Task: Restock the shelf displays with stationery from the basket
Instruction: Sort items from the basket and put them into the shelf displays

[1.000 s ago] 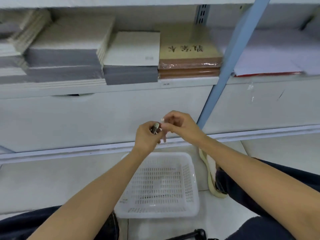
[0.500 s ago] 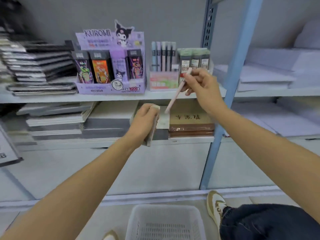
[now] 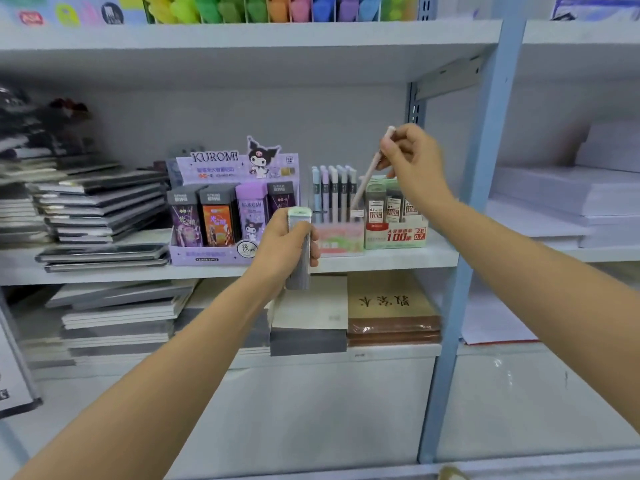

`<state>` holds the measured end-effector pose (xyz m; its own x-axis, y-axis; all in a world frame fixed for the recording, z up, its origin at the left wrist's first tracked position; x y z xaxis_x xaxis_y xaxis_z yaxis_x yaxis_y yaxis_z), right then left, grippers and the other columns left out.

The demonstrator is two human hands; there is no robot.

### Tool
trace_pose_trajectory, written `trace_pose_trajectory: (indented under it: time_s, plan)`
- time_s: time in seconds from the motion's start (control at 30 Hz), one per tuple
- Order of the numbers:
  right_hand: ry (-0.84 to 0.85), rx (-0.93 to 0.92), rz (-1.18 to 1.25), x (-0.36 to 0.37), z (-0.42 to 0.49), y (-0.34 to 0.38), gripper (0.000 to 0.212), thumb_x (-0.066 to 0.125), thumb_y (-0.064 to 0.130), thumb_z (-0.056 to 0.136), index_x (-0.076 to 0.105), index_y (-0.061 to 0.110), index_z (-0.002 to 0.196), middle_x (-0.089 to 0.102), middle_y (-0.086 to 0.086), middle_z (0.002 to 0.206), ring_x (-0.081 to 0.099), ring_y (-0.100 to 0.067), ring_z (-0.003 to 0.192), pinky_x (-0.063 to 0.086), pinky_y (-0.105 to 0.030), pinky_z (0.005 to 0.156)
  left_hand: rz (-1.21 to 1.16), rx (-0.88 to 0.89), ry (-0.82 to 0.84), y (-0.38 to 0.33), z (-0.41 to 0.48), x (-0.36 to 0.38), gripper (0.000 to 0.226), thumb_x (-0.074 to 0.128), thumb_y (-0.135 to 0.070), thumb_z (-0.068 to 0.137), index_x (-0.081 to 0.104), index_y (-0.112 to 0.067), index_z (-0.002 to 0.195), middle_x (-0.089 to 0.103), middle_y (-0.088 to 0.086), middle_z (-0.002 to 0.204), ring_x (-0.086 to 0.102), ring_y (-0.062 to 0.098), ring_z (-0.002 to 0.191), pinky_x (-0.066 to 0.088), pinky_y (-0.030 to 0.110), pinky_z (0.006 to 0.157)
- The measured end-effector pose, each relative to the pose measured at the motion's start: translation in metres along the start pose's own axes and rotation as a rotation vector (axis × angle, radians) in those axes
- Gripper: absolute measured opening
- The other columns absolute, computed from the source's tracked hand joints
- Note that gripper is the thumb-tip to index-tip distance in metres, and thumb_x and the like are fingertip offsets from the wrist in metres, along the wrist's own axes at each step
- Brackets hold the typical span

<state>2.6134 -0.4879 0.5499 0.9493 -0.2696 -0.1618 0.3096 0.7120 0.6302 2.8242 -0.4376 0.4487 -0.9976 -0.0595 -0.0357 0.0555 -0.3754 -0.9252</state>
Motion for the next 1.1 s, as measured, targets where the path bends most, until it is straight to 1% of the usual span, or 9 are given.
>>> trace_pose_trajectory:
  time_s: [0.1, 0.27, 0.37, 0.5, 0.6, 0.7, 0.83, 0.97, 1.1]
  plan:
    - [0.097, 0.006, -0.092, 0.014, -0.004, -0.015, 0.012, 0.055, 0.015, 0.097, 0.059, 0.005, 0.103, 0.069, -0.009, 0.091, 0.071, -0.017, 0.081, 0.058, -0.027, 0.074, 0.014, 0.038, 0.004, 0.0, 0.006, -0.001, 0.012, 0.048, -0.01, 0.099, 0.051, -0.007, 0.111, 0.064, 0.004, 0.08, 0.061, 0.011, 0.058, 0.056, 0.026, 0.058]
    - [0.243, -0.006, -0.164, 0.026, -0.005, -0.026, 0.006, 0.054, 0.016, 0.097, 0.059, 0.012, 0.099, 0.07, -0.004, 0.09, 0.068, -0.008, 0.076, 0.055, -0.017, 0.067, 0.014, 0.056, 0.011, 0.004, 0.012, -0.001, 0.018, 0.05, -0.011, 0.1, 0.051, -0.007, 0.117, 0.066, 0.006, 0.087, 0.064, 0.013, 0.064, 0.058, 0.028, 0.064]
    - [0.292, -0.017, -0.154, 0.026, -0.001, -0.022, 0.006, 0.054, 0.016, 0.097, 0.059, 0.013, 0.099, 0.069, 0.001, 0.086, 0.068, -0.002, 0.072, 0.056, -0.017, 0.067, 0.003, 0.062, 0.017, 0.007, 0.014, -0.001, 0.017, 0.051, -0.01, 0.099, 0.052, -0.009, 0.115, 0.067, 0.006, 0.087, 0.065, 0.012, 0.064, 0.058, 0.025, 0.063]
    - [0.301, -0.003, -0.148, 0.032, 0.0, -0.019, 0.01, 0.055, 0.015, 0.097, 0.06, 0.01, 0.104, 0.069, 0.004, 0.086, 0.069, -0.002, 0.073, 0.057, -0.017, 0.066, -0.007, 0.042, 0.003, 0.01, 0.018, -0.002, 0.021, 0.058, -0.009, 0.095, 0.054, -0.015, 0.115, 0.069, 0.006, 0.086, 0.067, 0.013, 0.068, 0.06, 0.029, 0.068]
    - [0.32, -0.001, -0.155, 0.032, 0.002, -0.018, 0.005, 0.055, 0.014, 0.097, 0.059, 0.011, 0.099, 0.068, 0.003, 0.085, 0.069, 0.001, 0.07, 0.054, -0.014, 0.062, 0.01, 0.045, -0.002, 0.009, 0.019, -0.003, 0.025, 0.061, -0.009, 0.094, 0.053, -0.015, 0.118, 0.069, 0.005, 0.09, 0.068, 0.013, 0.07, 0.059, 0.03, 0.068]
    - [0.326, 0.019, -0.112, 0.025, 0.002, -0.021, 0.003, 0.055, 0.012, 0.096, 0.058, 0.012, 0.095, 0.07, -0.002, 0.088, 0.071, -0.006, 0.074, 0.056, -0.017, 0.064, 0.02, 0.056, -0.004, 0.006, 0.019, -0.002, 0.025, 0.06, -0.009, 0.095, 0.054, -0.015, 0.118, 0.068, 0.006, 0.093, 0.068, 0.013, 0.07, 0.06, 0.029, 0.068]
    - [0.305, 0.033, -0.107, 0.027, -0.001, -0.027, 0.009, 0.055, 0.013, 0.096, 0.06, 0.008, 0.103, 0.071, -0.005, 0.091, 0.072, -0.011, 0.077, 0.058, -0.022, 0.069, 0.036, 0.061, 0.002, 0.003, 0.019, 0.001, 0.026, 0.059, -0.009, 0.095, 0.053, -0.013, 0.12, 0.067, 0.009, 0.095, 0.068, 0.011, 0.071, 0.06, 0.027, 0.069]
    - [0.369, 0.026, -0.186, 0.034, 0.003, -0.028, 0.008, 0.057, 0.015, 0.096, 0.059, 0.01, 0.102, 0.071, -0.007, 0.091, 0.069, -0.003, 0.069, 0.054, -0.013, 0.061, 0.027, 0.072, 0.021, 0.002, 0.019, 0.005, 0.025, 0.059, -0.008, 0.095, 0.054, -0.014, 0.119, 0.068, 0.009, 0.096, 0.069, 0.014, 0.076, 0.06, 0.03, 0.074]
    - [0.333, -0.07, -0.187, 0.038, 0.001, -0.023, 0.023, 0.062, 0.015, 0.093, 0.053, 0.018, 0.114, 0.069, -0.002, 0.083, 0.068, -0.007, 0.074, 0.057, -0.018, 0.067, 0.003, 0.078, 0.015, 0.004, 0.022, 0.004, 0.024, 0.062, -0.007, 0.093, 0.056, -0.015, 0.115, 0.068, 0.009, 0.095, 0.069, 0.013, 0.073, 0.06, 0.028, 0.072]
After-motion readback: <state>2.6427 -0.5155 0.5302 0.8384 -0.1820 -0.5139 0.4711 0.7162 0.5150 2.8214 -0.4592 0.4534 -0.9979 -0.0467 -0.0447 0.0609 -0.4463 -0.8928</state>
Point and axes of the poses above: each hand's wrist, its own z-axis towards the middle knuckle, its own x-axis out of the palm, y = z × x, the point moved 6 cm from there along z, towards the middle knuckle
